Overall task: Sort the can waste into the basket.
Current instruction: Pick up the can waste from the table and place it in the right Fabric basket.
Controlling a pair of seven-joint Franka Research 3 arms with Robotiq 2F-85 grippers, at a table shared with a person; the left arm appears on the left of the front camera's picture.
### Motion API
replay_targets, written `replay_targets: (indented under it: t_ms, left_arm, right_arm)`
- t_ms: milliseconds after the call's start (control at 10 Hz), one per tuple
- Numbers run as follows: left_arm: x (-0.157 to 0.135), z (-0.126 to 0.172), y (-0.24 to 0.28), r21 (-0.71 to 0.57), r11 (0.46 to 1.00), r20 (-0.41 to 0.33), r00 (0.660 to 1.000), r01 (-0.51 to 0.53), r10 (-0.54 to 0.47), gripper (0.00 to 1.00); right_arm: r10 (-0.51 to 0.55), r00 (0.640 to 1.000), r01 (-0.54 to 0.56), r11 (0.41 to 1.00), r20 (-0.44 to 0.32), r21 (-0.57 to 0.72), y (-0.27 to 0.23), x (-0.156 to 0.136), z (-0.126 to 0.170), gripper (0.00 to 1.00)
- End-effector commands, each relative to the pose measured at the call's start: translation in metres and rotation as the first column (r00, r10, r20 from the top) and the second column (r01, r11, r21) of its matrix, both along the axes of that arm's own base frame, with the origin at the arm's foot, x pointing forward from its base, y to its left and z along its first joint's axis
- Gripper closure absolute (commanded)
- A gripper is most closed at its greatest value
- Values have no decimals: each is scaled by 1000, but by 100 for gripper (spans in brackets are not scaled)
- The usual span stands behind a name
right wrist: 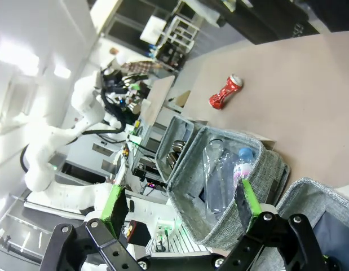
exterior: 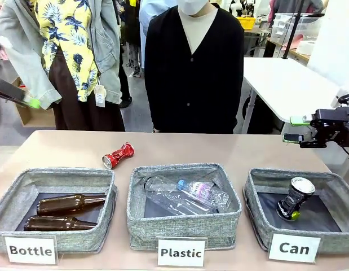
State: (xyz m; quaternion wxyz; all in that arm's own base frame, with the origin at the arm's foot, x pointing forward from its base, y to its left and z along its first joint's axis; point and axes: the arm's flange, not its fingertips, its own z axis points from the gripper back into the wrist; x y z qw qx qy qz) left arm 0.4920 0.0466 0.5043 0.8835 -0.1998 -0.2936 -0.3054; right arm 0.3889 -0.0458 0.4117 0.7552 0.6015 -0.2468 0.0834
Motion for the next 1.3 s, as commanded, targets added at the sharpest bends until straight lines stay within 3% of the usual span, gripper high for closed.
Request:
replay_targets:
  t_ms: [0,100,300,500,800,1200]
  left_arm:
    - [23,-25,-51,178,984,69,998,-11,-2,0]
    - [40,-38,-83,215,977,98,995,9,-31,0]
    - [59,-73,-140,271,958,56,992,90,-109,0]
    - [79,-118,-184,308,946,25,993,103,-117,0]
    - [93,-160,-208,344,929,-19,990,138,-140,0]
    - [99,-203,-228,352,910,-131,975,216,-181,0]
  right_arm:
    - [14,1000,-14,1000,21,-5,-2,-3,0,0]
    - [14,1000,-14,1000,21,-5,-2,-3,0,0]
    - [14,1000,-14,1000,21,-5,-2,-3,0,0]
    - [14,1000,-14,1000,21,-5,-2,-3,0,0]
    - [14,1000,-14,1000,21,-5,-2,-3,0,0]
    - [14,1000,-14,1000,21,-5,-2,-3,0,0]
